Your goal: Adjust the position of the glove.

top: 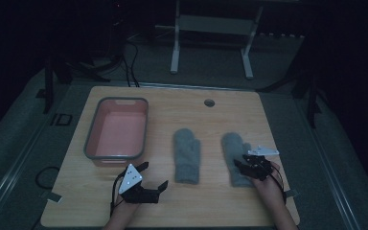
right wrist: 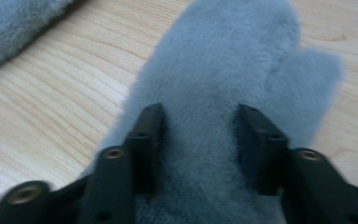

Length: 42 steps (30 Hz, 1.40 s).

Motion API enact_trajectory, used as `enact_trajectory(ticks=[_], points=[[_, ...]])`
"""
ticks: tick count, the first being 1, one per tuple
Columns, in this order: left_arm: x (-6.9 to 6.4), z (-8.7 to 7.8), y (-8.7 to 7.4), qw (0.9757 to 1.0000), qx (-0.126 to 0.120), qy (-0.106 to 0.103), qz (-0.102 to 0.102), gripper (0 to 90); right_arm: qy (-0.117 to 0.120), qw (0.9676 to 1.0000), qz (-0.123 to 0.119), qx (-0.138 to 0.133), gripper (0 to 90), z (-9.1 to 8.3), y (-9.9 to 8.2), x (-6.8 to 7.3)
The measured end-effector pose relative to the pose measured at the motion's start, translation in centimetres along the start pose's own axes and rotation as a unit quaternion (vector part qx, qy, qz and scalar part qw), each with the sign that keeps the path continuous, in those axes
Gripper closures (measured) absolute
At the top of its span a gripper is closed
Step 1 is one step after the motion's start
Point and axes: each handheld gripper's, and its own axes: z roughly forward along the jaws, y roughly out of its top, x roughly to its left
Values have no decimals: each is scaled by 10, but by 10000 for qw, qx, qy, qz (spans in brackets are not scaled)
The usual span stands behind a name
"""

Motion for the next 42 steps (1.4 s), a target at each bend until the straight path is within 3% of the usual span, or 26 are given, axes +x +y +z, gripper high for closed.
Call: enact_trajectory(ticks=[3, 7, 12, 20, 23, 32, 36, 42], points=[[0, 0, 0, 10000, -2, 0, 10, 13, -150, 9996, 231, -83, 743, -1, -1, 4], [0, 0, 0, 10000, -4, 3, 15, 13, -485, 9977, 432, -199, 812, -3, 2, 16], [0, 0, 0, 10000, -3, 9, 5, 13, -595, 9946, 765, -374, 825, -12, 15, 28], [0, -1, 1, 10000, -10, 11, 19, 13, -763, 9903, 1015, -560, 828, -21, 43, 52], [0, -1, 1, 10000, -7, 18, 21, 13, -738, 9894, 1069, -642, 829, -24, 52, 60], [0, -1, 1, 10000, -20, 21, 45, 13, -570, 9911, 887, -817, 829, -26, 79, 90], [0, -2, 1, 10000, -25, 43, 51, 13, -275, 9913, 993, -823, 829, -18, 87, 106], [0, -3, 2, 10000, -45, 46, 41, 13, -108, 9922, 953, -791, 829, -4, 95, 134]])
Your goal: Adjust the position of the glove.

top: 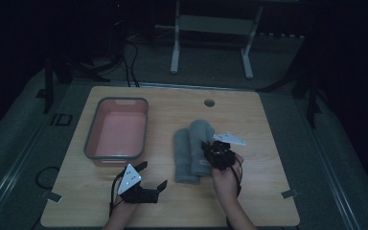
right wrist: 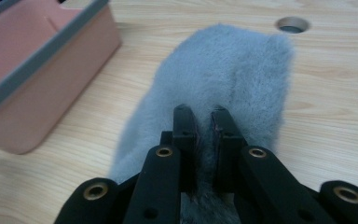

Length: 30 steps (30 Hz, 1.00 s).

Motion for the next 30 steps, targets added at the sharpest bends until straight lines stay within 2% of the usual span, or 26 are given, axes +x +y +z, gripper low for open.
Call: enact_trajectory(ticks=[4, 6, 7, 10, 14, 16, 20, 24, 25, 28, 30], points=[[0, -1, 0, 10000, -23, -4, 12, 13, 131, 9999, 9, 51, 829, 9, -1, 19], [1, -2, 0, 10000, -32, -16, -11, 13, 163, 9998, 4, 73, 829, 11, -2, 22], [1, -2, 0, 10000, -29, -13, -24, 13, 226, 9996, 2, 159, 829, 16, -4, 29], [2, -2, 0, 10000, -22, -16, -43, 13, 262, 9994, 71, 194, 829, 22, -7, 32], [1, -3, 0, 10000, -31, -19, -24, 13, 234, 9993, 96, 268, 827, 29, -12, 33], [1, -2, 0, 9999, -56, -73, -82, 13, 262, 9985, 154, 462, 825, 39, -20, 33], [1, -2, 0, 10000, -46, -67, -42, 13, 252, 9977, 161, 608, 811, 48, -30, 30], [0, -1, 0, 9998, -65, -132, -125, 13, 323, 9973, 124, 645, 760, 50, -32, 26], [0, -1, 0, 9997, -85, -161, -149, 13, 390, 9971, 182, 622, 731, 49, -32, 25], [-1, -2, 0, 9998, -66, -153, -114, 13, 562, 9964, 200, 609, 667, 44, -29, 23], [-2, -1, 0, 10000, 11, -97, -20, 13, 648, 9960, 127, 603, 634, 38, -26, 21]])
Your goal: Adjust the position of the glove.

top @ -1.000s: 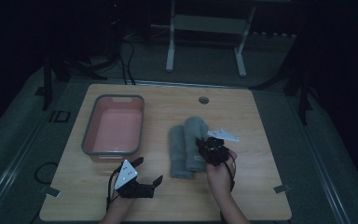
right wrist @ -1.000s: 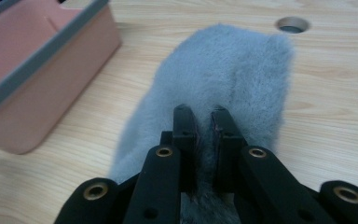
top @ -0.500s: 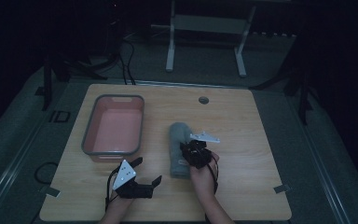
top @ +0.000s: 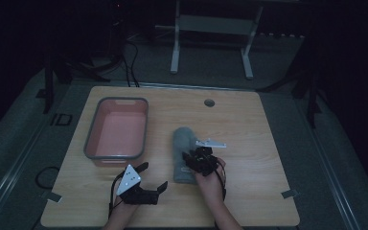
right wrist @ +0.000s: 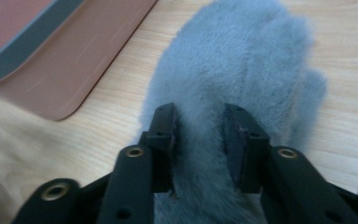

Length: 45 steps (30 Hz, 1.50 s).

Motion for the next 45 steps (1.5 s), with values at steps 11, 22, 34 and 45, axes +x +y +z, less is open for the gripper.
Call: enact_trajectory(ticks=[11, 22, 34, 45], points=[[-12, 2, 13, 9989, 375, -168, -203, 13, 170, 9976, -661, -75, 322, -28, 12, -26], [-16, 12, 39, 9971, 679, -301, -164, 13, 655, 9884, -1368, -68, 144, -42, 8, -42], [1, 48, 71, 9945, 1012, -108, -236, 13, 446, 9911, -1249, 92, 106, -50, 4, -70], [18, 100, 76, 9788, 2004, 337, -253, 238, 636, 9901, -1169, 439, 543, -16, 14, -47]])
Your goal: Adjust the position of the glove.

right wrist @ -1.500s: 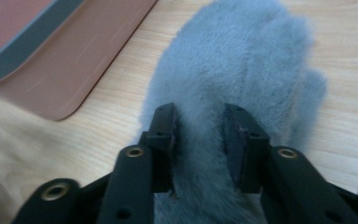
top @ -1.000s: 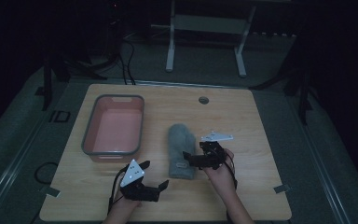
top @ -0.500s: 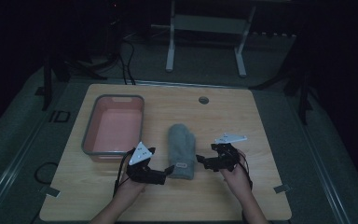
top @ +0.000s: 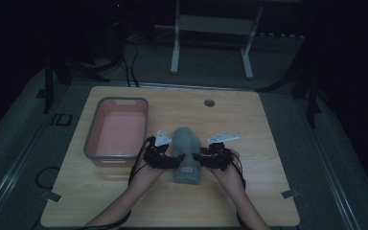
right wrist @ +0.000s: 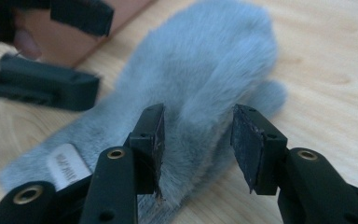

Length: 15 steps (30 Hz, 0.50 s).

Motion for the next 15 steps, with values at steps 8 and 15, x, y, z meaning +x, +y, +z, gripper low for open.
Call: enact_trajectory(ticks=[8, 15], points=[[11, 28, -6, 9978, 609, 94, -238, 263, -249, 9973, 103, 680, 467, 23, -5, -7], [17, 38, -9, 9964, 727, -42, -423, 267, -1, 9962, 240, 832, 325, 34, -7, -19]])
